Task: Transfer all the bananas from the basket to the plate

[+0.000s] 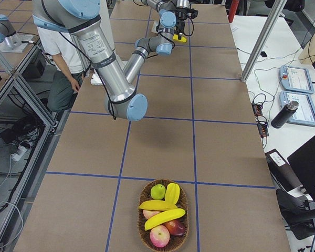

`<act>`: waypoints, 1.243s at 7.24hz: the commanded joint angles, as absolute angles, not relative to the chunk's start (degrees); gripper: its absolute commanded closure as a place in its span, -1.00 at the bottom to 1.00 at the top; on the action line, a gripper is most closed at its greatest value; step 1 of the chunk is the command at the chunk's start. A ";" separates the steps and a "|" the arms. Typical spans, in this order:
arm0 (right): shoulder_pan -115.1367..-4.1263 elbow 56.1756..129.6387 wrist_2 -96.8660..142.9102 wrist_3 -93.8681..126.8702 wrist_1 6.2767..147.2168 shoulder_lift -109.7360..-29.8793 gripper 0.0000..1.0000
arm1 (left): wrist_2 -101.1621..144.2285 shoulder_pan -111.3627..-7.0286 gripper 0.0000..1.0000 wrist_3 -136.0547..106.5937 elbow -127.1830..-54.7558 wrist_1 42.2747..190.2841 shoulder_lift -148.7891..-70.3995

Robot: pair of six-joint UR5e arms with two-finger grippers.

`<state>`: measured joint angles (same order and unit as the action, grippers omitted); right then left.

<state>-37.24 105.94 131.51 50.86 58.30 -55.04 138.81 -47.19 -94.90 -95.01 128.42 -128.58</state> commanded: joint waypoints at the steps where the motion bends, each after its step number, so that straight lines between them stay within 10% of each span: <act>1: -40.49 106.78 133.05 52.47 54.06 -59.83 -1.00 | 138.96 -47.29 1.00 -94.31 -96.05 128.58 -126.32; 9: -51.40 109.78 137.37 52.99 53.70 -78.99 -1.00 | 155.73 -66.52 1.00 -79.63 -93.10 135.97 -99.05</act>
<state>-49.96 109.78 137.43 52.59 53.64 -76.16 153.68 -64.51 -81.58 -95.12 135.83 -101.14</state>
